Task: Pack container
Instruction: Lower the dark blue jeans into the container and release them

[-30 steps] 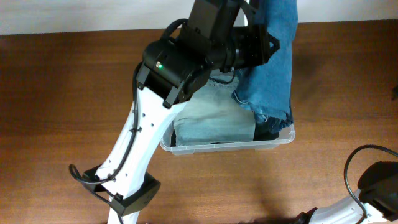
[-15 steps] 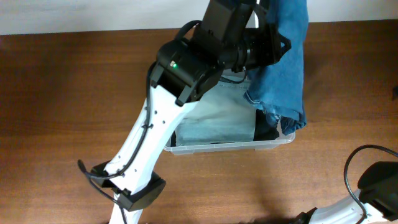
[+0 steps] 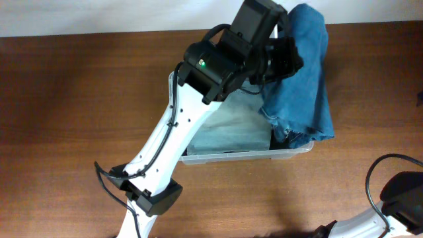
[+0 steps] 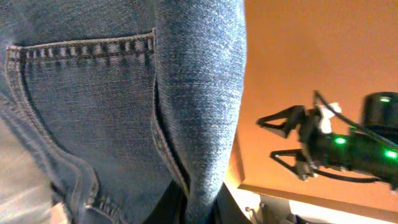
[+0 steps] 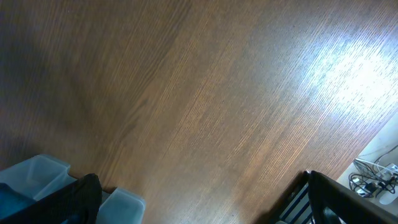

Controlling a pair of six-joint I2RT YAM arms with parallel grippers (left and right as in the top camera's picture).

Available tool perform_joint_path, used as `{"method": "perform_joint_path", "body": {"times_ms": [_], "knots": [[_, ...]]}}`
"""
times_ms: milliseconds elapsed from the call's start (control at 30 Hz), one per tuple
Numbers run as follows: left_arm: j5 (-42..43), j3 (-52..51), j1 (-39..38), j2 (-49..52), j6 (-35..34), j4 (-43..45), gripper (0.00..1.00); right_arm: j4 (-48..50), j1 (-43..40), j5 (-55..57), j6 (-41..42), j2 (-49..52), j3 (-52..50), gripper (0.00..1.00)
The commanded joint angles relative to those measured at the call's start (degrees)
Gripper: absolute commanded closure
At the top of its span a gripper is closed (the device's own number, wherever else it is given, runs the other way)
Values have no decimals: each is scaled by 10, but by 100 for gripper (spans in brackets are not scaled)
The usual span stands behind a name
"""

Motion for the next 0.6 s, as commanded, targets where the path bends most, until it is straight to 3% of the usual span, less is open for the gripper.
{"method": "perform_joint_path", "body": {"times_ms": [0,233,300,567], "knots": [[9,9,25,-13,-3,-29,99,-3,-2,1,-2,-12,0,2],[9,9,61,-13,4,-97,99,-3,-2,2,-2,-12,0,2],[9,9,73,-13,28,-116,94,-3,-2,1,-2,-12,0,2],[9,9,120,-11,103,-215,92,-3,-2,2,-2,-12,0,2]]}}
